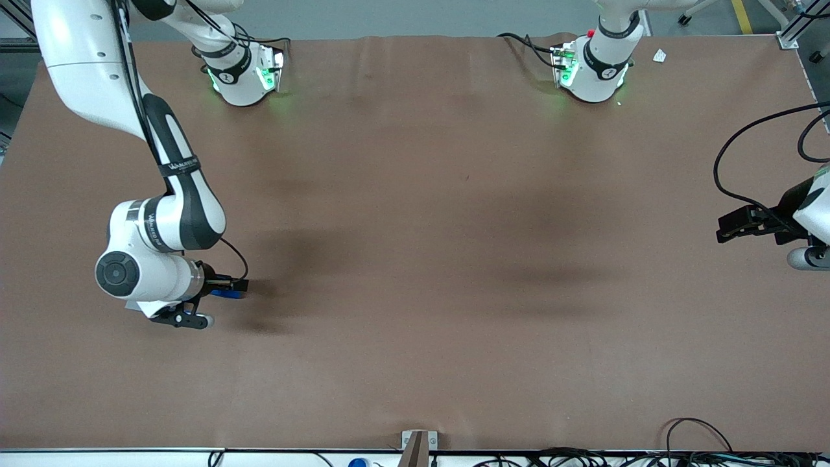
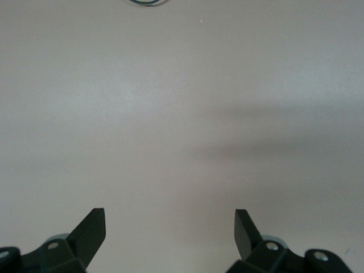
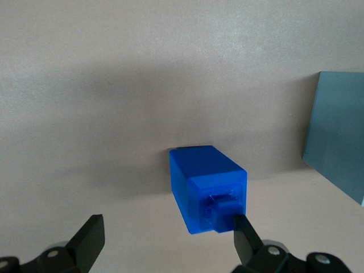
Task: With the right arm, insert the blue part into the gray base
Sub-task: 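Close the right gripper on the blue block's sides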
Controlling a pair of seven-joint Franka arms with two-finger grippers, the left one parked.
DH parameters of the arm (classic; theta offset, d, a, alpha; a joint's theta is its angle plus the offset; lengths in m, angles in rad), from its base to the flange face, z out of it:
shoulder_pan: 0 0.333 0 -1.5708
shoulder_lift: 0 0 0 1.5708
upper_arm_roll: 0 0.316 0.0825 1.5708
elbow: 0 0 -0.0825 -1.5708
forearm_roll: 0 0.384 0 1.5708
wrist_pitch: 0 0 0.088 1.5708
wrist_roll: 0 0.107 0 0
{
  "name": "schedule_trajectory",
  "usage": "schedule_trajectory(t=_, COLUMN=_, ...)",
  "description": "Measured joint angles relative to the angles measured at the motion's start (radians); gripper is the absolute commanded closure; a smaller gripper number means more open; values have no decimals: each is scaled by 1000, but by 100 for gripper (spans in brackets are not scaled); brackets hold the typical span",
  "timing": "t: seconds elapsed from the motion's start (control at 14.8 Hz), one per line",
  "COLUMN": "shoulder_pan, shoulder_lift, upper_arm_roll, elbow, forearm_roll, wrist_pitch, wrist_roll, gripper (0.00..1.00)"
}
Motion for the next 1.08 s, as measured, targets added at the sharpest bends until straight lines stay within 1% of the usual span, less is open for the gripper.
schedule_trajectory(t=0.4, shoulder_pan=0, shoulder_lift=1, upper_arm_roll=-1, elbow=5, forearm_roll=-2, wrist_pitch=-1, wrist_roll=0, gripper=0)
schedule_trajectory(t=0.61, shoulder_pan=0, shoulder_lift=1, upper_arm_roll=-1, elbow=31, forearm_roll=-27, wrist_pitch=-49, wrist_roll=0, gripper=0)
schedule_trajectory(t=0.74, shoulder_pan=1, shoulder_lift=1, upper_arm_roll=-1, elbow=52, forearm_roll=-31, wrist_pitch=-79, wrist_roll=0, gripper=0)
schedule_trajectory(t=1.08, shoulder_pan=-5, shoulder_lift=11, upper_arm_roll=-3, elbow=57, forearm_roll=-32, wrist_pitch=-65, wrist_roll=1, gripper=0)
